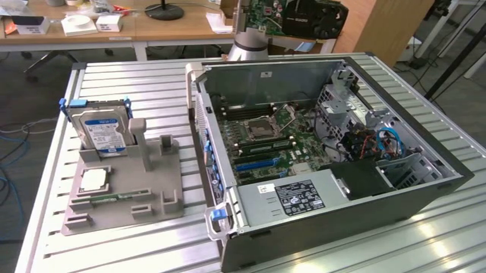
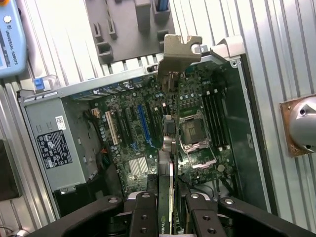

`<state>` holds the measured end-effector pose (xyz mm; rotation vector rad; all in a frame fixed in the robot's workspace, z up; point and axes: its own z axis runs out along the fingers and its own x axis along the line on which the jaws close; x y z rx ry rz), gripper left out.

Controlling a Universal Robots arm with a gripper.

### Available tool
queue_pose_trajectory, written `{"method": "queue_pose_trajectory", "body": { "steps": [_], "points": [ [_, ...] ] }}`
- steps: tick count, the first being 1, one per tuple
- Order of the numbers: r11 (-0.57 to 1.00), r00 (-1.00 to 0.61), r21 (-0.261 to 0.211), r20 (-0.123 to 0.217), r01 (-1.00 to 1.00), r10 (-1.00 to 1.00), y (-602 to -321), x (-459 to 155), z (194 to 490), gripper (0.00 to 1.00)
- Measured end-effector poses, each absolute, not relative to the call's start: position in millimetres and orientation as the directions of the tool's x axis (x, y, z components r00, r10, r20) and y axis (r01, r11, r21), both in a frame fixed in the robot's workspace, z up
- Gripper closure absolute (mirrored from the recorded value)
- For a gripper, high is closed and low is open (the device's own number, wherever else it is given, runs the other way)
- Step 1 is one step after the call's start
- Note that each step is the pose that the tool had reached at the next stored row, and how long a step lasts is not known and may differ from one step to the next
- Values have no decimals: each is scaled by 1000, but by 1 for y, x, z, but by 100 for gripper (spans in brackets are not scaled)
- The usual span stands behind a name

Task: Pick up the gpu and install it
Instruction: 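Insert the gpu into the slot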

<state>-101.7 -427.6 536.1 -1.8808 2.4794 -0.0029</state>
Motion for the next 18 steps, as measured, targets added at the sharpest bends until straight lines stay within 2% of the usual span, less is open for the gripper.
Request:
{"method": "queue_pose_trajectory", "body": {
  "steps": [18],
  "points": [
    [270,-269,-19,-23,-963,-963,-428,-102,526,74]
  ]
}}
